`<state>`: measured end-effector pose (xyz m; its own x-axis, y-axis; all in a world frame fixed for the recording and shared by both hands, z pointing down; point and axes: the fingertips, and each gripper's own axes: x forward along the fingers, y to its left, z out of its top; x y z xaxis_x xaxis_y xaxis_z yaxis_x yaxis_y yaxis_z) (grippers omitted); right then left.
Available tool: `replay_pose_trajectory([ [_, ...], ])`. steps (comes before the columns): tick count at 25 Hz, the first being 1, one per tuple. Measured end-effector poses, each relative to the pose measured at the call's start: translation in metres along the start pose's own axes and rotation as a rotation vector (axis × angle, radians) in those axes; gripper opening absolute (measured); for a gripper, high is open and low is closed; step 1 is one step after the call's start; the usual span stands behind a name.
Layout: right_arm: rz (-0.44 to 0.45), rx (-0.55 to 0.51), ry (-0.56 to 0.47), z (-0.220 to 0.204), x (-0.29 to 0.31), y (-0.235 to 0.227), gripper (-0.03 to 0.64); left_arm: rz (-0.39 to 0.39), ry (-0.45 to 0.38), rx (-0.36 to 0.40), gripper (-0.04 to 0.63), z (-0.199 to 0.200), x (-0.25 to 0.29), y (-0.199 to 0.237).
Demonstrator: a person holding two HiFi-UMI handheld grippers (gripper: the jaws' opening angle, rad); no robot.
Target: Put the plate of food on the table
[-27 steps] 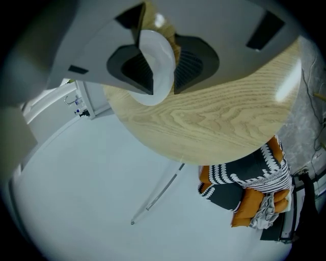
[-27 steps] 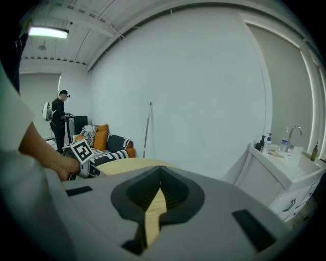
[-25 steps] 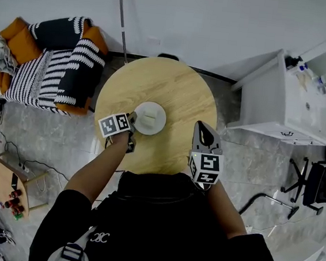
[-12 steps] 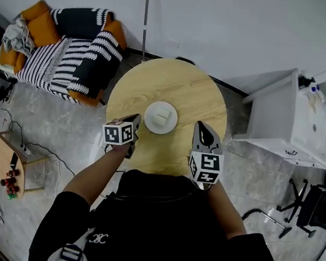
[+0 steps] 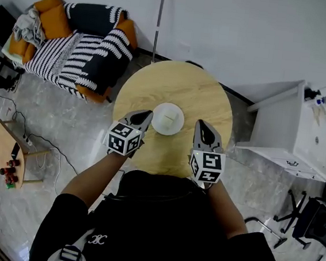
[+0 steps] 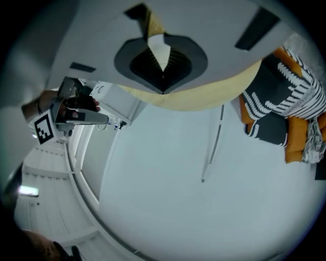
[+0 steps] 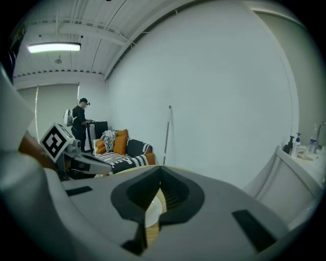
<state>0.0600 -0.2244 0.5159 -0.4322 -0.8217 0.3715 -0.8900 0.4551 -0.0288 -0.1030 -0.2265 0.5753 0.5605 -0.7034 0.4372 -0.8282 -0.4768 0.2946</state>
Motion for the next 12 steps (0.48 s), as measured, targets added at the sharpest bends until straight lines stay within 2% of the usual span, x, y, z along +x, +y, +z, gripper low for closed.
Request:
replay_pose_trajectory([
  [3, 0.000, -0.002, -0.005, 0.002, 0.003, 0.001, 0.008, -0.016, -0.027, 0.075, 0.008, 0.014, -0.006, -0.011],
  [8, -0.006, -0.016, -0.018, 0.004, 0.005, 0.002, 0.008, -0.028, -0.074, 0.114, 0.008, 0.031, -0.018, -0.024],
  [12, -0.020, -0.026, -0.059, 0.012, 0.003, 0.003, 0.008, -0.034, -0.107, 0.194, 0.008, 0.045, -0.026, -0.033],
])
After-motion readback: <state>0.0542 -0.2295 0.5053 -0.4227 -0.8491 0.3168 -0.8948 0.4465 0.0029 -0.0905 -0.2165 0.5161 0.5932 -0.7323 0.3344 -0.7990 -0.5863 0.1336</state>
